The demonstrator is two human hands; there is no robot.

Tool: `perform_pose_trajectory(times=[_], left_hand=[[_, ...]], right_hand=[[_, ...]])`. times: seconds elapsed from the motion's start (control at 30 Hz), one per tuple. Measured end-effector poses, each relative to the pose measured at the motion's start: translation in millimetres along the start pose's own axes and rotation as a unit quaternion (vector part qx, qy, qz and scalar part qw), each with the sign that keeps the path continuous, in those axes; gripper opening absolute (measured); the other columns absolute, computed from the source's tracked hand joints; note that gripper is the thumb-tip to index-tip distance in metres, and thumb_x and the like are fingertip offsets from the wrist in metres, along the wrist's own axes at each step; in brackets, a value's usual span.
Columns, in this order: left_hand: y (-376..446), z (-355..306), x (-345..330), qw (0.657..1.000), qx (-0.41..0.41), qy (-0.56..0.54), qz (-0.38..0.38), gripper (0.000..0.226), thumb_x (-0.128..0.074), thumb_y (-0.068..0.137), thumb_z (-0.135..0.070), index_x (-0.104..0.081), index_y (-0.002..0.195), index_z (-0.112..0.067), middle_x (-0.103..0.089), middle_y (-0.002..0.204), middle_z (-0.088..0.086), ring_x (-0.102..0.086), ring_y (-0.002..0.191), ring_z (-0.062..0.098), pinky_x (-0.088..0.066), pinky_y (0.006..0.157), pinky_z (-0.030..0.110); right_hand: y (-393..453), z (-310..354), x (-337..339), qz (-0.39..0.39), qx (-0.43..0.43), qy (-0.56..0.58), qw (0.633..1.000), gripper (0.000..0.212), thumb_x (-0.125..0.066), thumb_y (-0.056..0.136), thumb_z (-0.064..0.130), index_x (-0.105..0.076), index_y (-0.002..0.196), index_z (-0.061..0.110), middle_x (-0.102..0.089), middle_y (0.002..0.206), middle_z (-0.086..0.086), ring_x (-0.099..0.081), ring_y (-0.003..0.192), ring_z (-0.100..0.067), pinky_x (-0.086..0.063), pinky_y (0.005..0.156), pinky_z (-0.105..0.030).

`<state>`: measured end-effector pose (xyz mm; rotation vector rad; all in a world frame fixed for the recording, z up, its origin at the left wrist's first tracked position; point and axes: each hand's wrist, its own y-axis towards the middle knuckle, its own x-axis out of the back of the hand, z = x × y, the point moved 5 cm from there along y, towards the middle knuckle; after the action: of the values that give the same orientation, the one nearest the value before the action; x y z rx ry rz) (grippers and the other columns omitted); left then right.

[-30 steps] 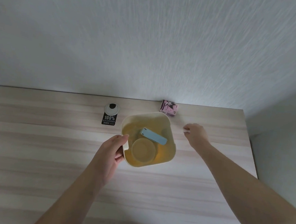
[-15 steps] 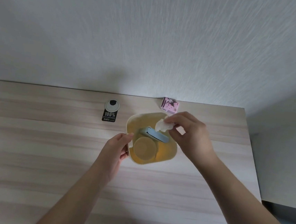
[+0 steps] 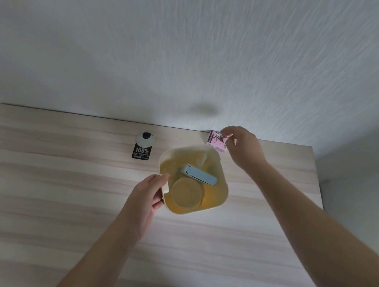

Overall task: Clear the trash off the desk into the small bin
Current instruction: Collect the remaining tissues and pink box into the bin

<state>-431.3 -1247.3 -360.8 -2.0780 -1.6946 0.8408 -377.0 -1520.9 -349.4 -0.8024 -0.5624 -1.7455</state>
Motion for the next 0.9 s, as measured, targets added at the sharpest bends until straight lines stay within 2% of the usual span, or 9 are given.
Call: perform_pose_trajectory(times=[0.07, 0.13, 0.2, 0.27, 0.37, 0.5, 0.6, 0.77, 0.9], left_hand=[[-1.4, -2.0, 3.9, 1.0, -0.004, -0.004, -0.008, 0.034, -0.071, 0.067, -0.043, -0.047, 0.057, -0.02, -0.019, 0.057, -0.001, -0.014, 0.068, 0.025, -0.029, 0.072, 0.037], [-2.9, -3.7, 8.8, 1.0, -0.007, -0.008, -0.013, 0.033, -0.071, 0.069, -0.041, -0.047, 0.062, -0.018, -0.019, 0.06, 0.001, -0.016, 0.067, 0.024, -0.033, 0.073, 0.035], [-5.9, -6.6, 11.6, 1.0, -0.011, -0.007, -0.02, 0.03, -0.065, 0.082, -0.031, -0.046, 0.066, -0.015, -0.028, 0.055, -0.001, -0.027, 0.052, 0.016, -0.037, 0.069, 0.029], [-8.8, -9.2, 15.1, 0.999, -0.018, -0.017, -0.021, 0.026, -0.06, 0.088, -0.023, -0.047, 0.068, -0.013, -0.036, 0.047, -0.007, -0.036, 0.043, 0.009, -0.037, 0.061, 0.027], [-10.7, -10.2, 26.0, 0.999, -0.024, -0.012, -0.027, 0.023, -0.061, 0.077, -0.029, -0.047, 0.066, -0.015, -0.03, 0.048, -0.008, -0.031, 0.044, 0.008, -0.034, 0.056, 0.026], [-10.0, -4.7, 39.1, 0.999, -0.02, -0.016, -0.033, 0.023, -0.061, 0.075, -0.031, -0.046, 0.066, -0.015, -0.028, 0.048, -0.007, -0.031, 0.044, 0.008, -0.03, 0.06, 0.03], [-8.5, -4.2, 47.2, 0.999, -0.018, -0.018, -0.045, 0.025, -0.061, 0.075, -0.031, -0.043, 0.065, -0.016, -0.028, 0.047, -0.007, -0.03, 0.047, 0.01, -0.029, 0.059, 0.03], [-5.7, -3.7, 64.6, 0.997, -0.017, -0.03, -0.073, 0.026, -0.061, 0.076, -0.03, -0.04, 0.066, -0.018, -0.022, 0.05, -0.006, -0.026, 0.049, 0.011, -0.03, 0.06, 0.03], [-9.7, -7.4, 63.3, 0.996, -0.02, -0.03, -0.079, 0.023, -0.061, 0.075, -0.03, -0.043, 0.066, -0.018, -0.024, 0.047, -0.007, -0.028, 0.047, 0.01, -0.035, 0.059, 0.027]], right_hand=[[21.2, -23.2, -24.8, 0.083, -0.037, -0.077, 0.993, 0.04, -0.047, 0.089, 0.011, -0.055, 0.127, 0.019, -0.059, 0.125, -0.009, -0.055, 0.113, -0.027, -0.045, 0.094, -0.038], [31.3, -44.5, -51.3, 0.171, -0.066, -0.168, 0.969, 0.053, -0.048, 0.091, 0.018, -0.037, 0.143, 0.021, -0.044, 0.142, -0.009, -0.044, 0.126, -0.032, -0.038, 0.101, -0.043], [35.2, -61.5, -73.7, 0.239, -0.079, -0.245, 0.936, 0.067, -0.051, 0.089, 0.021, -0.021, 0.149, 0.024, -0.026, 0.155, -0.004, -0.033, 0.134, -0.032, -0.033, 0.104, -0.046], [37.4, -74.1, -87.7, 0.266, -0.085, -0.285, 0.917, 0.074, -0.052, 0.087, 0.022, -0.014, 0.151, 0.026, -0.014, 0.16, -0.001, -0.026, 0.138, -0.03, -0.03, 0.106, -0.046], [38.1, -81.6, -94.3, 0.228, -0.073, -0.298, 0.924, 0.072, -0.053, 0.087, 0.028, -0.018, 0.15, 0.024, -0.012, 0.16, -0.003, -0.026, 0.139, -0.029, -0.028, 0.109, -0.045], [31.4, -81.3, -97.1, 0.13, -0.036, -0.312, 0.94, 0.067, -0.056, 0.088, 0.038, -0.028, 0.145, 0.016, -0.04, 0.142, -0.011, -0.044, 0.124, -0.032, -0.031, 0.104, -0.042], [33.1, -83.0, -100.6, 0.101, -0.037, -0.348, 0.931, 0.063, -0.056, 0.087, 0.046, -0.037, 0.14, 0.015, -0.046, 0.127, -0.013, -0.046, 0.115, -0.032, -0.032, 0.101, -0.042], [36.5, -84.6, -103.0, 0.1, -0.031, -0.34, 0.935, 0.066, -0.054, 0.086, 0.056, -0.044, 0.129, 0.007, -0.047, 0.129, -0.012, -0.046, 0.117, -0.032, -0.035, 0.096, -0.043], [15.1, -78.7, -99.9, 0.096, -0.008, -0.321, 0.942, 0.055, -0.058, 0.086, 0.048, -0.048, 0.122, 0.008, -0.054, 0.118, -0.012, -0.053, 0.108, -0.032, -0.038, 0.09, -0.042]])
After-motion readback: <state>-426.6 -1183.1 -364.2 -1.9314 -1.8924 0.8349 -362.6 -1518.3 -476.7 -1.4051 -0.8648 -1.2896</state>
